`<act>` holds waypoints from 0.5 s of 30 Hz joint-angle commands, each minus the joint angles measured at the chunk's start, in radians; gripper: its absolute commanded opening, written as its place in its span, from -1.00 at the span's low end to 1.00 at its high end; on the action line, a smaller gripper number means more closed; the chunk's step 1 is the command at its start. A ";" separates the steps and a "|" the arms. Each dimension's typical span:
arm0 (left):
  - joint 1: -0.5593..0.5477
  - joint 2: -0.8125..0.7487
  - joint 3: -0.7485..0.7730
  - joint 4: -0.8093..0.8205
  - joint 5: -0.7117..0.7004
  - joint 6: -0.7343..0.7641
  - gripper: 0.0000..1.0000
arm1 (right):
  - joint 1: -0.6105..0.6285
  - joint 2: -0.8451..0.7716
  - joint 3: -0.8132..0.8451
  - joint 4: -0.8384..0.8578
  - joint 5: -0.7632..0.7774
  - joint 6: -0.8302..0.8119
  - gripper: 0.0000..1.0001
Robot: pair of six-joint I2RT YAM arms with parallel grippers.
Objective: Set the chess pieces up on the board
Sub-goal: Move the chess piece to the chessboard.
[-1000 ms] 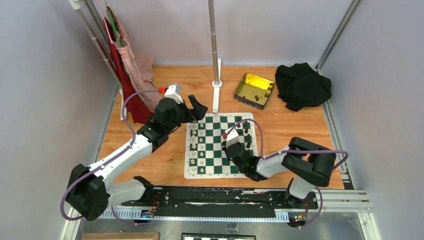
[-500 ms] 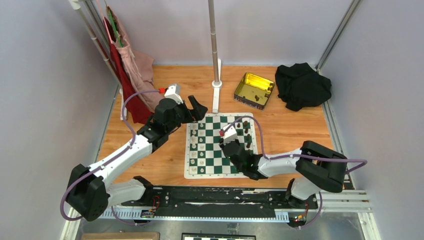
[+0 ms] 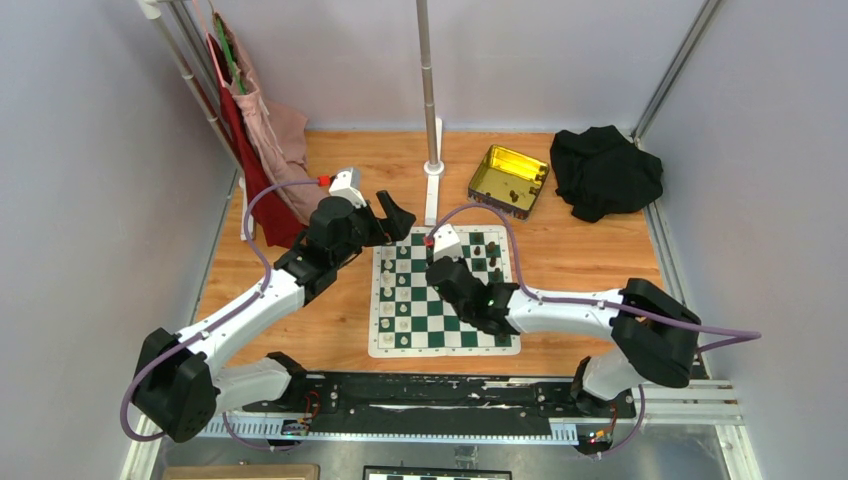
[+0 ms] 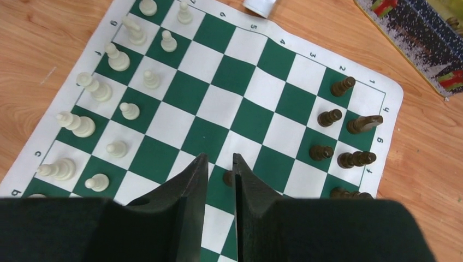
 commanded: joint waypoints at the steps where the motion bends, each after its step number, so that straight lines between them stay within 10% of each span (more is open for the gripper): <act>1: -0.009 -0.008 -0.006 0.035 0.004 0.012 1.00 | -0.058 0.008 0.021 -0.146 -0.070 0.091 -0.48; 15: -0.010 0.009 -0.004 0.036 0.004 0.014 1.00 | -0.150 0.082 0.033 -0.154 -0.260 0.140 -0.48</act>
